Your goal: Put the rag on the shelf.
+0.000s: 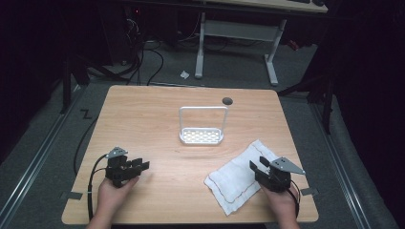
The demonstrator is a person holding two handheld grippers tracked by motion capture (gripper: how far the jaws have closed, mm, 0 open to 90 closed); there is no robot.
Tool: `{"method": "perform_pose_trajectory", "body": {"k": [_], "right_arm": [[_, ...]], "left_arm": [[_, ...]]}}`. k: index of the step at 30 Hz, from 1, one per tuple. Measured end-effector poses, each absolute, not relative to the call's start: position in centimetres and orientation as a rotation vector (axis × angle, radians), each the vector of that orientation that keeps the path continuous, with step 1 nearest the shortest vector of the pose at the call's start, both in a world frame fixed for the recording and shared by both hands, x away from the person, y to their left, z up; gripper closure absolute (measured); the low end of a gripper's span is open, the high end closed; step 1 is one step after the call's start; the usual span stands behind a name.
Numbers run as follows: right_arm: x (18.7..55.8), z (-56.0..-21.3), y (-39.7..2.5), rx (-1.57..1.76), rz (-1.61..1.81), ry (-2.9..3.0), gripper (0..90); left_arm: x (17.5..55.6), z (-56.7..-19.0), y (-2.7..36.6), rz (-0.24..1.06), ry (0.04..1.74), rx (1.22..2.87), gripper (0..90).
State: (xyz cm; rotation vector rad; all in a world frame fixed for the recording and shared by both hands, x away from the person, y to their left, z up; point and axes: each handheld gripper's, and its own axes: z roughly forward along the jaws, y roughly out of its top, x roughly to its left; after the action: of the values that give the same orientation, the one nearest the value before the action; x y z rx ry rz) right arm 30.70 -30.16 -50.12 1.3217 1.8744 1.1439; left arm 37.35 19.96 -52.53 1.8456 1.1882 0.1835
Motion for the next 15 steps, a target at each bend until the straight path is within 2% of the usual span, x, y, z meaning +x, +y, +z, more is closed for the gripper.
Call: {"method": "perform_pose_trajectory", "body": {"k": [11,12,14,15], "right_arm": [[29.7,-51.0,-33.5,1.423,1.075,1.858,52.2],[29.7,-51.2,-34.0,1.447,1.059,1.858,55.6],[29.8,-51.6,-34.8,1.484,0.986,1.837,78.9],[29.8,-51.6,-34.8,1.484,0.986,1.837,78.9]], "left_arm": [[37.7,-52.5,19.0,0.182,1.163,1.848,56.2],[37.7,-52.6,18.8,0.187,1.159,1.854,56.2],[37.6,-52.5,18.5,0.212,1.153,1.867,56.2],[37.6,-52.5,18.5,0.212,1.153,1.867,56.2]]}}
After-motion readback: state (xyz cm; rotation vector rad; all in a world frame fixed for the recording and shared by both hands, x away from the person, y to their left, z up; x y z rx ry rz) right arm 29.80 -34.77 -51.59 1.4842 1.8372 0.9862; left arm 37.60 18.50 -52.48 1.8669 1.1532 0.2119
